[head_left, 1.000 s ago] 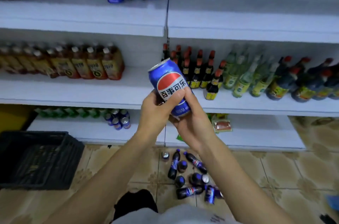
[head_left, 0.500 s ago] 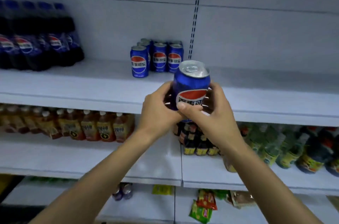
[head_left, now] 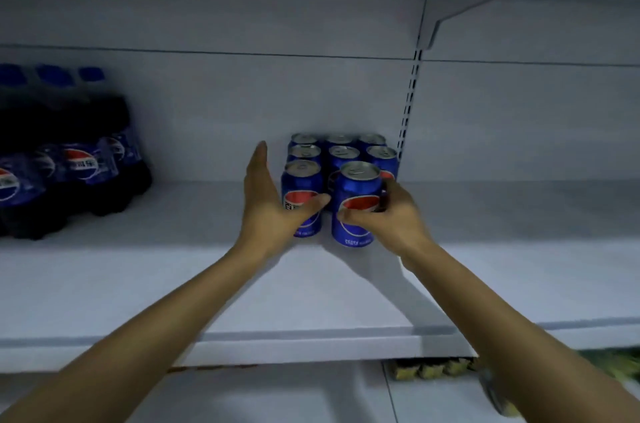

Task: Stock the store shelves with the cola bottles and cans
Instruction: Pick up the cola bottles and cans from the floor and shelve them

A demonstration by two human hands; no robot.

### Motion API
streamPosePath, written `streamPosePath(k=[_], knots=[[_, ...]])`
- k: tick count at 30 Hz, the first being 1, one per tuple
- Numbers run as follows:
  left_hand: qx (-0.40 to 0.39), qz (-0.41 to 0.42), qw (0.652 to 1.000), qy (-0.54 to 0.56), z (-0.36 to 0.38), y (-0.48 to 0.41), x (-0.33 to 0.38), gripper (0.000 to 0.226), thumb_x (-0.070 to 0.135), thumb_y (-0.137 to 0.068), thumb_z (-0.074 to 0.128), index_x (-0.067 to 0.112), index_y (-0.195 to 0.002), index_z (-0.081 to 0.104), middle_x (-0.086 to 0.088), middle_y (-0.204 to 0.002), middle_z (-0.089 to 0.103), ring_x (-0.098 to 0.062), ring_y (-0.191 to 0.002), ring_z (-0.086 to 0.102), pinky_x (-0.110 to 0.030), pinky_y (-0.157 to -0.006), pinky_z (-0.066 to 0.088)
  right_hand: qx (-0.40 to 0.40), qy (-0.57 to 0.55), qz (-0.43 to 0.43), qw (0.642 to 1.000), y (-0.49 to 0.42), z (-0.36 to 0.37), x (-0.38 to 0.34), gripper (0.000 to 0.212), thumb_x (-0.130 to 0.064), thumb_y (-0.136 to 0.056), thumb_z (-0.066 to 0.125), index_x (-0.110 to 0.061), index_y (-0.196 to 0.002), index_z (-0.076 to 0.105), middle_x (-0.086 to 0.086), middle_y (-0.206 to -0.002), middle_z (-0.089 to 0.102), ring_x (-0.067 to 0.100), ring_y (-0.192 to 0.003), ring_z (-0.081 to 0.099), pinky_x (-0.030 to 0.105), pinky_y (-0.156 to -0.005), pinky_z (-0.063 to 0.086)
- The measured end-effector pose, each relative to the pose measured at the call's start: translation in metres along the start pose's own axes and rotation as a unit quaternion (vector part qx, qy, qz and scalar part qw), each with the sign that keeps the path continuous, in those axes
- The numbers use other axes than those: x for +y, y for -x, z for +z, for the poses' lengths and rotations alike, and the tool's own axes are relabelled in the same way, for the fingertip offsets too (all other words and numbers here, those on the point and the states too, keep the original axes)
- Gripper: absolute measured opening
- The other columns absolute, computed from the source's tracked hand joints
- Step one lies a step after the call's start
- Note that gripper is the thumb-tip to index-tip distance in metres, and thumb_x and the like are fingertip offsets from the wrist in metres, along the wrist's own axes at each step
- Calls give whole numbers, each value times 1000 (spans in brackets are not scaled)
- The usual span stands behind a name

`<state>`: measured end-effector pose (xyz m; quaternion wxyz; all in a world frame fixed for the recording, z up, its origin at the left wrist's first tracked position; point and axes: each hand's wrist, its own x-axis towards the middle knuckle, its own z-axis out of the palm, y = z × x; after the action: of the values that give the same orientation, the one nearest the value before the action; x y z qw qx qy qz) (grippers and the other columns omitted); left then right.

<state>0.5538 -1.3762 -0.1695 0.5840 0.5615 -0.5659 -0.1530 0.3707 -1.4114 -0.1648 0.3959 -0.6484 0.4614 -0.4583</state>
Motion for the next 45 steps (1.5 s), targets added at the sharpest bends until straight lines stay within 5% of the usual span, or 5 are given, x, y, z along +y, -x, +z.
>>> streamPosePath(k=[12, 25, 33, 39, 45], knots=[[-37, -123, 975, 181, 28, -24, -45, 49, 16, -71, 81, 42, -104, 56, 25, -96, 69, 4, -89, 66, -16, -71, 53, 28, 37, 9, 999, -23, 26, 22, 71, -22, -63, 88, -21, -127, 55, -5, -118, 67, 13, -108, 64, 35, -94, 52], [14, -151, 978, 143, 16, -7, -14, 120, 42, -59, 84, 26, -152, 11, 0, -156, 26, -21, -138, 37, -46, -107, 41, 30, 60, -12, 998, -9, 24, 24, 82, -33, -68, 86, -23, -136, 42, -9, -123, 61, 11, -107, 58, 20, -83, 47], [82, -32, 986, 143, 28, 64, 44, 86, 18, -83, 71, 27, -149, 16, 22, -146, 26, 28, -117, 31, 6, -86, 32, 39, 0, 24, 999, 69, -30, 23, 83, -49, -71, 78, -29, -140, 37, -6, -121, 53, 9, -109, 54, 18, -78, 45], [16, 34, 989, 144, 91, 163, 114, 79, 13, -86, 67, 26, -148, 20, 10, -156, 26, 0, -141, 24, -21, -115, 23, 60, -60, -2, 996, 175, -114, 23, 75, -62, -66, 68, -36, -132, 47, -10, -119, 61, 0, -106, 61, 23, -86, 53], [-67, -29, 988, 137, 148, 298, 153, 72, 22, -88, 66, 32, -146, 25, 20, -151, 29, 10, -136, 26, -2, -102, 26, 82, -77, 57, 992, 292, -217, 66, 61, -51, -74, 67, -29, -128, 51, -11, -108, 66, -3, -95, 65, 19, -76, 55]])
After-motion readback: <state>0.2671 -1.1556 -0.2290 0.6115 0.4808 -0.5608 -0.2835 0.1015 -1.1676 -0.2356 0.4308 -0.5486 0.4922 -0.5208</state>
